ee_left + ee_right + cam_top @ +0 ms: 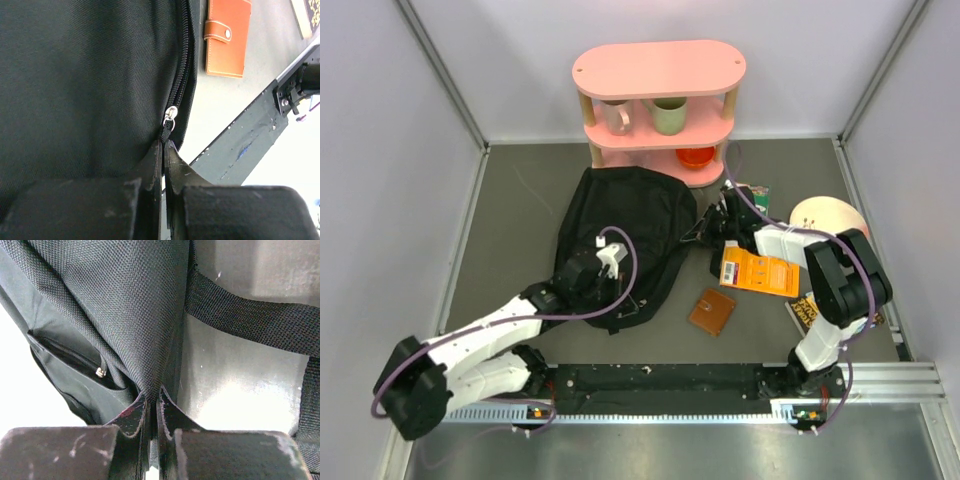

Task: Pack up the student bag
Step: Unzip the student bag at the center of the board.

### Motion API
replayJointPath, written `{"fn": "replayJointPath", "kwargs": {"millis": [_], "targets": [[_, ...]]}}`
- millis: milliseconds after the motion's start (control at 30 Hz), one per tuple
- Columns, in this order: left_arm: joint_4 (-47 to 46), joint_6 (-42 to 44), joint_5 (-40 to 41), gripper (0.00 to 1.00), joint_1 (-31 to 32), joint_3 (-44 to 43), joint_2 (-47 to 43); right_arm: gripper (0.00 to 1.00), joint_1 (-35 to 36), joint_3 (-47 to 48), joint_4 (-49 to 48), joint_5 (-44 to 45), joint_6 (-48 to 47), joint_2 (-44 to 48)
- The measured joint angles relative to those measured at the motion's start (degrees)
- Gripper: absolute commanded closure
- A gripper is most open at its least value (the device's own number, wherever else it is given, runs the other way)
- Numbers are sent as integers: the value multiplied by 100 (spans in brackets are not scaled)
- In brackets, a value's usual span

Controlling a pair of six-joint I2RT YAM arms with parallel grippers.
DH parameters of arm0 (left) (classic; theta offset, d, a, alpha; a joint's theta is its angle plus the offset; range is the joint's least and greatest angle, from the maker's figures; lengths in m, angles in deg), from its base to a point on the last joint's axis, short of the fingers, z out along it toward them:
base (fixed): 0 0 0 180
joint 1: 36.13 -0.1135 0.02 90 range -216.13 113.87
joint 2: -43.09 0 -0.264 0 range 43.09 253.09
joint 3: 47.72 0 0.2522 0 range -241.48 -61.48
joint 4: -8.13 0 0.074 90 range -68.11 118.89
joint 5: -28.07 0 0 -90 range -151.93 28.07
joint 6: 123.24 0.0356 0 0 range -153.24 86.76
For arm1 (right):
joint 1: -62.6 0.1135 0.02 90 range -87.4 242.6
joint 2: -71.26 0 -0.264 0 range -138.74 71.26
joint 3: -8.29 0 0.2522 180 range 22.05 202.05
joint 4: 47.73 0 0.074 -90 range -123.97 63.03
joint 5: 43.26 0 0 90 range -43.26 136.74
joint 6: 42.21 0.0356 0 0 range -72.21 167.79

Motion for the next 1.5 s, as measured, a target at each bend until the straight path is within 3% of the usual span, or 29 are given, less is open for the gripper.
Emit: {"fn": "replayJointPath", "kwargs": {"millis": [100,133,200,300,533,700,867,1167,1367,1467,1500], "targets": [[334,-96,302,100,4,74,-553,60,-26,122,52,-240,-61,-138],[424,-109,365,100,4,83,-673,31,-28,164,57,-280,-105,-146],[656,-149,452,100,4,96,-863,19,-66,190,26,-284,-190,-101],[833,-229,498,100,13,101,-894,16,-129,107,179,-127,-402,289],[874,-304,553,100,39,63,-833,16,4,-697,531,33,-442,2127],[914,-284,553,100,55,-155,-833,18,782,-1368,437,44,144,2723],[914,-280,555,100,105,-219,-833,20,1464,-1991,195,111,1010,2736],[911,-247,553,100,151,-223,-780,25,1823,-1912,-621,197,1869,2024],[914,-229,553,100,190,-256,-769,51,1987,-1659,-1049,66,2194,1388],[914,-223,553,100,210,-264,-769,94,1987,-1611,-1104,28,2245,1233],[914,-223,553,100,219,-267,-774,100,1987,-1600,-1110,20,2234,1200]]}}
